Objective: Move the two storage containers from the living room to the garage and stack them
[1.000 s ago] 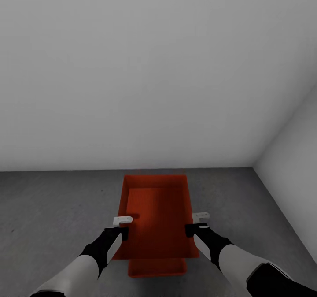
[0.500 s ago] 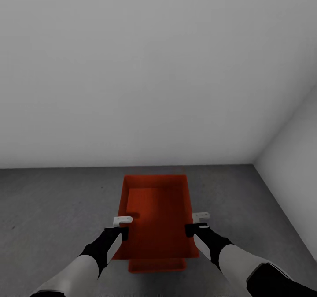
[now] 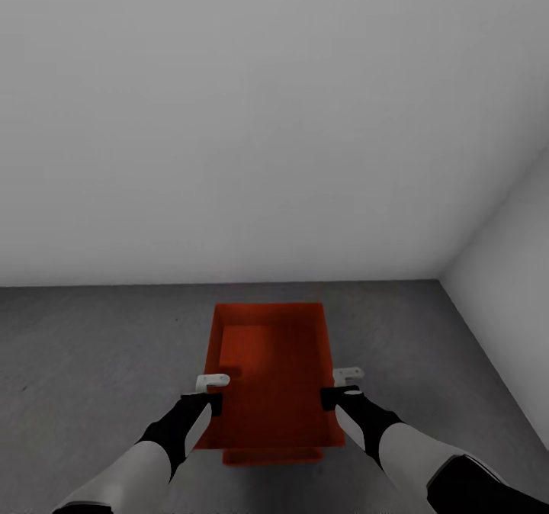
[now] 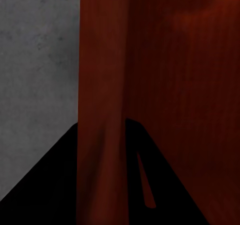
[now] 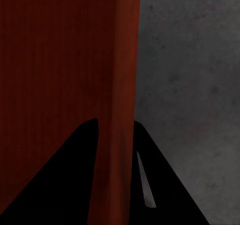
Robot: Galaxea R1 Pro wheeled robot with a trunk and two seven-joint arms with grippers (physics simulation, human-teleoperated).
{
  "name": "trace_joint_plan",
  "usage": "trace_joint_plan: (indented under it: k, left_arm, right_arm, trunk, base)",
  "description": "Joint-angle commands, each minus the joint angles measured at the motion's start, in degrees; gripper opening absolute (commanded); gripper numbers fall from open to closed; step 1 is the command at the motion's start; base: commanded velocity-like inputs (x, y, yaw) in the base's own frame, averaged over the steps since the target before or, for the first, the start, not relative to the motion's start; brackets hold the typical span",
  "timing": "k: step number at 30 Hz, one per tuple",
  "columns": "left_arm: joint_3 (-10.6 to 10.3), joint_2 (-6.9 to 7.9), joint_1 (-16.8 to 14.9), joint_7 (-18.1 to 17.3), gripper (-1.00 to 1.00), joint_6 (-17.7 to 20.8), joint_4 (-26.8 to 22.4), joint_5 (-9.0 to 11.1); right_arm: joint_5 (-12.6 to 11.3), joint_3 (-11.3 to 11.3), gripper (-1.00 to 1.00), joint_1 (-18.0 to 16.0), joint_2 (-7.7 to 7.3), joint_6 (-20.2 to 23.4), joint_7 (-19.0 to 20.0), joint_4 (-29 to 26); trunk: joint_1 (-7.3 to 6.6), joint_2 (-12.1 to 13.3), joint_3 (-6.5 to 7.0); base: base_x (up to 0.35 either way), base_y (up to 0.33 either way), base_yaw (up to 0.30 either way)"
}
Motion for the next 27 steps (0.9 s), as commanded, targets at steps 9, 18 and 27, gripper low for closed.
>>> trace_joint_plan:
  k: [9, 18, 27]
  left_arm:
    - [-0.4, 1.82, 0.0, 0.4, -1.0, 0.3, 0.1, 1.1]
    - [-0.3, 1.82, 0.0, 0.4, -1.0, 0.3, 0.1, 1.1]
    - [-0.4, 1.82, 0.0, 0.4, -1.0, 0.3, 0.1, 1.1]
  right_arm:
    - [0.3, 0.5, -1.0, -0.1, -0.75, -1.5, -0.4, -0.3]
    - [0.3, 0.5, -1.0, -0.1, -0.79, -1.5, -0.4, -0.3]
    - [0.3, 0.5, -1.0, -0.1, -0.79, -1.4, -0.4, -0.3]
  trunk:
    - [0.02, -0.1, -0.78]
    - [0.02, -0.1, -1.42]
    - [0.02, -0.1, -1.57]
  base:
    - [0.0, 0.0, 0.0]
    - [0.0, 0.0, 0.0]
    - [0.0, 0.0, 0.0]
